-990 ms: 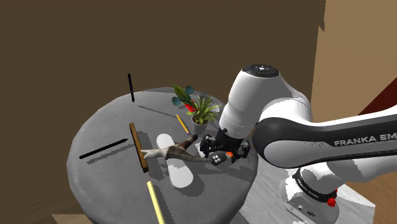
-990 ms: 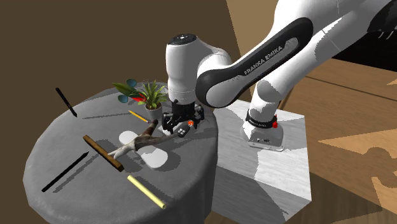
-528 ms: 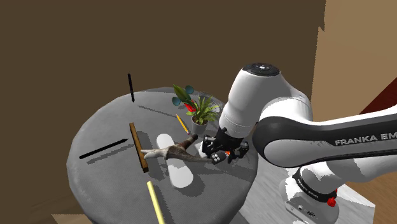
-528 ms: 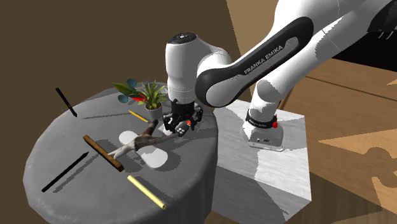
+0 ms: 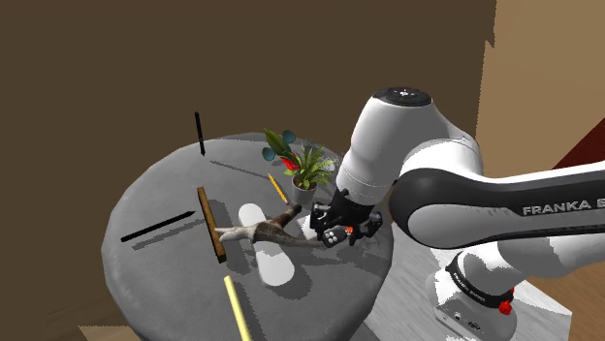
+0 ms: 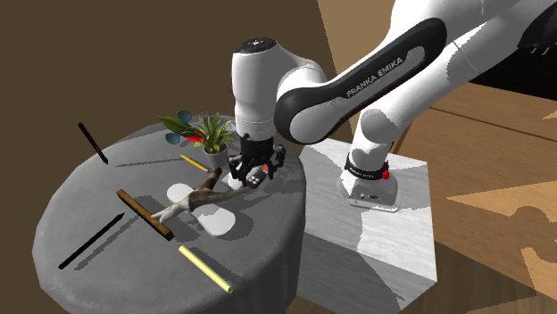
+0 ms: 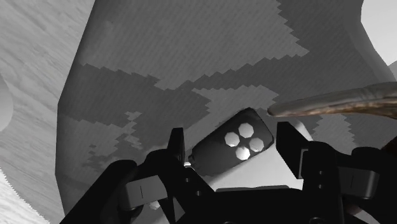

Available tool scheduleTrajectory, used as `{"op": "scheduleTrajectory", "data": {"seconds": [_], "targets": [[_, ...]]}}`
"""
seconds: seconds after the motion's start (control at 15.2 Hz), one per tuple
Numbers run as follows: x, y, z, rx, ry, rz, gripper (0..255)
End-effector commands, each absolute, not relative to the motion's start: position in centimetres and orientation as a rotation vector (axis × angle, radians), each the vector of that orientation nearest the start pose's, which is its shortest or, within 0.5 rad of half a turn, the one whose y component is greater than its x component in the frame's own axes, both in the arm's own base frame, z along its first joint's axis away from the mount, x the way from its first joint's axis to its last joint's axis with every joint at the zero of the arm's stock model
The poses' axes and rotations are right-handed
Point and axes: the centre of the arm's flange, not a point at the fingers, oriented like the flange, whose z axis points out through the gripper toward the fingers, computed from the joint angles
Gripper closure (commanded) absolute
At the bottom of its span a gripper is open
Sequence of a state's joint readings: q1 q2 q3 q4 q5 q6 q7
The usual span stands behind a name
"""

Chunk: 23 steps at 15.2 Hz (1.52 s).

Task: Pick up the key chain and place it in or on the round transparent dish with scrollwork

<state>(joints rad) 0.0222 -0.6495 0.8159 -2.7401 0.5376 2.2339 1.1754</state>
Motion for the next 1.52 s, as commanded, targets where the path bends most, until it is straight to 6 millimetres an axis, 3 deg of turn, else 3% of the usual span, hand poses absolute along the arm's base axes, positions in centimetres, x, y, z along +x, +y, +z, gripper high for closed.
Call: {"op": "scheduleTrajectory", "data": {"seconds": [0.0, 1.25, 1.45], "targets": [[25.4, 26.3, 36.6, -2.883, 1.189, -0.086, 255], [25.4, 26.3, 46.2, -2.883, 1.189, -0.086, 255], [29.0, 24.5, 46.4, -2.883, 1.189, -0.086, 255]]}}
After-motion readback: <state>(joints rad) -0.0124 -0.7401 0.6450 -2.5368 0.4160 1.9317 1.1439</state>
